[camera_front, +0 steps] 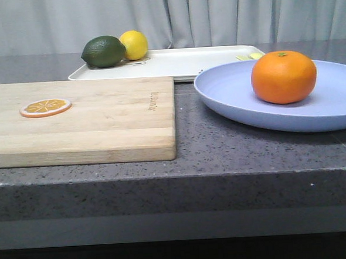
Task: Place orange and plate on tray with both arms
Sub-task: 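Grip the rim of the blue plate with the right gripper, then lift the plate and carry it onto the white tray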
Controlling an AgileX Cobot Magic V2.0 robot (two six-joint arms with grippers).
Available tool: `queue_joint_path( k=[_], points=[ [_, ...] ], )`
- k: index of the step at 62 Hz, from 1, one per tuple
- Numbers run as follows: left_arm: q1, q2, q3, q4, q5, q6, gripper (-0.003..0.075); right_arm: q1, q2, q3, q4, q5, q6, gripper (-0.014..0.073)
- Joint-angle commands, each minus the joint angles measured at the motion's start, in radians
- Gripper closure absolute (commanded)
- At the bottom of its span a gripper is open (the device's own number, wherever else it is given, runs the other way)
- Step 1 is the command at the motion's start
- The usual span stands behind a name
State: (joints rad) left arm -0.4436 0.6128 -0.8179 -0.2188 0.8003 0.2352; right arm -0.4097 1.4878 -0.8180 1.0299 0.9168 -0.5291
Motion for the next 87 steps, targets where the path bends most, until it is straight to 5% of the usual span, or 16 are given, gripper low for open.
queue_joint_path(
  k=[1,7,47,87],
  points=[
    [0.002,0.008,-0.025,-0.013,-0.083,0.001,0.0134,0.000,-0.026,-0.021,0.057,0.029,-0.013,0.0608],
    [0.002,0.008,-0.025,-0.013,-0.087,0.001,0.0134,0.000,-0.026,-0.021,0.057,0.028,-0.013,0.0664],
    [0.002,0.008,-0.025,-0.013,-0.089,0.001,0.0134,0.000,-0.026,-0.043,0.056,0.068,-0.003,0.0661],
    [0.002,0.008,-0.025,-0.013,-0.090,0.001,0.0134,0.253,0.078,-0.481,-0.218,0.018,0.422,0.0661]
  ],
)
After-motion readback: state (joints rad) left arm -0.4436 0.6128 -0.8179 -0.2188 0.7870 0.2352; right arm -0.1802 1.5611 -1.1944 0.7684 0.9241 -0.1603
